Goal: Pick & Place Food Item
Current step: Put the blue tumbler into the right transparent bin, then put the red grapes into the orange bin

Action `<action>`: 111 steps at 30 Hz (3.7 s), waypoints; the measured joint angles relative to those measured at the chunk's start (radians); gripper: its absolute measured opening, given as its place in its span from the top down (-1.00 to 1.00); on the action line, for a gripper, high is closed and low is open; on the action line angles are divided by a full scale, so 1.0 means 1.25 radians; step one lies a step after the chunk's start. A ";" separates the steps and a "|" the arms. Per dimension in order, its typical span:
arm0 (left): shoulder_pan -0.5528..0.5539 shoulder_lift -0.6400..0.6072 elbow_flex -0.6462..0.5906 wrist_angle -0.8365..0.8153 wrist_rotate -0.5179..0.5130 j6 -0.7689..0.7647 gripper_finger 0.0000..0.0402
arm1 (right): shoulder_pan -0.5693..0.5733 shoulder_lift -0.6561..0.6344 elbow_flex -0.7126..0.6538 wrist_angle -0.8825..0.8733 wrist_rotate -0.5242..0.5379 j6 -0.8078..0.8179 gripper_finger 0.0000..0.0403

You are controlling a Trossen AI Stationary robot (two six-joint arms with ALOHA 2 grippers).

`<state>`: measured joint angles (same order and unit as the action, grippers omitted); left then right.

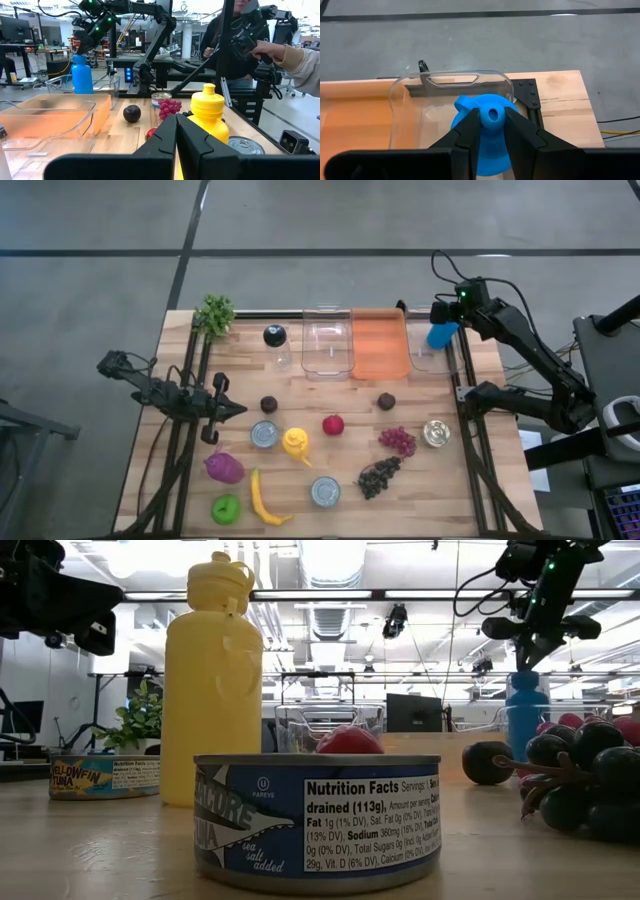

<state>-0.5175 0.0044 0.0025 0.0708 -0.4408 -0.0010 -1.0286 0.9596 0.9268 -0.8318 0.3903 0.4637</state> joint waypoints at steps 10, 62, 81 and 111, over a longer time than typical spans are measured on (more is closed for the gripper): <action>0.000 0.000 0.000 0.000 0.000 0.000 0.92 | 0.000 -0.001 0.000 0.000 -0.002 0.000 0.60; 0.000 0.000 0.000 0.000 0.000 0.000 0.92 | 0.001 -0.068 0.000 0.002 -0.035 -0.024 0.55; 0.000 0.000 0.000 0.000 0.000 -0.001 0.92 | 0.088 -0.242 0.000 0.003 -0.044 -0.054 0.62; 0.000 0.278 0.164 0.068 -0.118 0.064 0.99 | 0.568 -0.317 -0.050 0.107 -0.105 -0.105 0.70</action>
<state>-0.5175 0.3521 0.2076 0.1560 -0.5881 0.0791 -0.3183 0.5632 0.8641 -0.6985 0.2584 0.3324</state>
